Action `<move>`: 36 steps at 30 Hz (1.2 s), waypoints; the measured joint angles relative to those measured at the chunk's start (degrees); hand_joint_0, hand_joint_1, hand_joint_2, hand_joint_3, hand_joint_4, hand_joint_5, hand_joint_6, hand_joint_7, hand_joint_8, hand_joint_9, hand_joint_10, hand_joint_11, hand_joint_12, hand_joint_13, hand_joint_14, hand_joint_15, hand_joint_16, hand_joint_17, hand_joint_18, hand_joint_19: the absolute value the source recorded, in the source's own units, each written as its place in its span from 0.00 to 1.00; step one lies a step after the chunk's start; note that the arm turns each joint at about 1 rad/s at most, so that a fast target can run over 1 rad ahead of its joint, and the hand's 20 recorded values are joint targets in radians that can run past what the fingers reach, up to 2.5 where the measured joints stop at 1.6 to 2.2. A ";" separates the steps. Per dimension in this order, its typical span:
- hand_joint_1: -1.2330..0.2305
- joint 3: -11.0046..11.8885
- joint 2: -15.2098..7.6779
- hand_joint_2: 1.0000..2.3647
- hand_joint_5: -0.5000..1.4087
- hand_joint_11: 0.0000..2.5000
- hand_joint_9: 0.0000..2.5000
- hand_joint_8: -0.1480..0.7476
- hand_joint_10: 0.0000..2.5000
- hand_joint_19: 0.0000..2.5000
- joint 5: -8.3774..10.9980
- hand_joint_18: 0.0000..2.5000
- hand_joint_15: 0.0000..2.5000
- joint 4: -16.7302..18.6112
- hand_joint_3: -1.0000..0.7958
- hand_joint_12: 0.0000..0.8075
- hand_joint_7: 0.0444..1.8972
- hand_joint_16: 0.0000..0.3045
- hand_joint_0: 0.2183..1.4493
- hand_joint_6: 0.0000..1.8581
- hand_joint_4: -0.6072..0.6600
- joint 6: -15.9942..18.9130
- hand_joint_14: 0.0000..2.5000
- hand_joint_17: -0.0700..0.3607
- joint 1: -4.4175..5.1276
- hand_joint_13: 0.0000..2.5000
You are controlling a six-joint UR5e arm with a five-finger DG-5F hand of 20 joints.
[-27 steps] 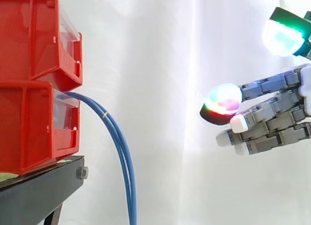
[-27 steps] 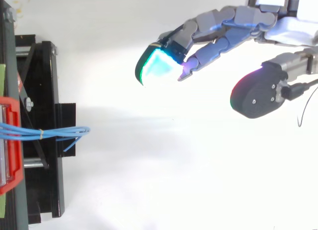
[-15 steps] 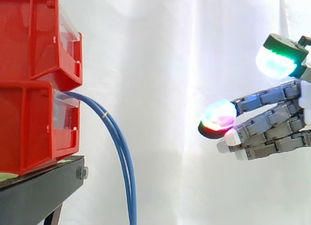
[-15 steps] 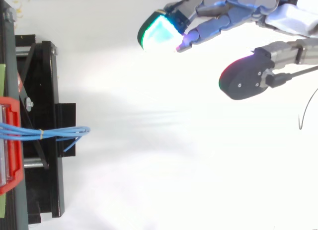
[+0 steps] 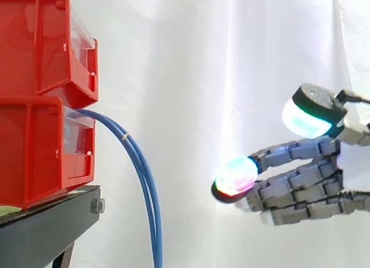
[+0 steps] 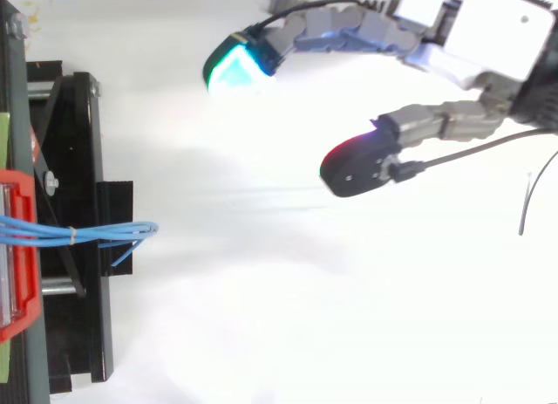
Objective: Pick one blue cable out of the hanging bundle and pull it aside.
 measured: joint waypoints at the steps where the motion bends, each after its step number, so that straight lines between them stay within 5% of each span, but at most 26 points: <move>1: 0.43 0.33 -0.76 0.00 0.15 0.00 0.07 0.40 0.00 0.02 -0.07 0.00 0.00 0.82 0.28 0.44 0.33 0.22 0.13 0.27 0.60 0.39 0.00 0.52 0.01 0.00; 12: 0.43 8.23 -9.61 0.00 0.16 0.00 0.11 0.41 0.00 0.02 -3.72 0.00 0.00 2.50 0.28 0.41 0.36 0.21 0.17 0.27 0.63 3.70 0.00 0.49 -0.06 0.00; 20: 0.43 9.61 -11.18 0.00 0.18 0.00 0.13 0.42 0.00 0.02 -4.34 0.00 0.00 4.38 0.28 0.41 0.37 0.20 0.18 0.27 0.65 2.97 0.00 0.48 0.46 0.00; 28: 0.42 11.68 -15.90 0.00 0.20 0.00 0.17 0.43 0.00 0.04 -7.05 0.00 0.01 10.13 0.28 0.40 0.41 0.19 0.21 0.27 0.67 5.77 0.00 0.46 0.83 0.02; 36: 0.40 13.55 -16.46 0.00 0.22 0.00 0.21 0.44 0.00 0.04 -8.26 0.00 0.00 9.17 0.28 0.38 0.47 0.18 0.24 0.27 0.69 7.09 0.00 0.44 1.07 0.06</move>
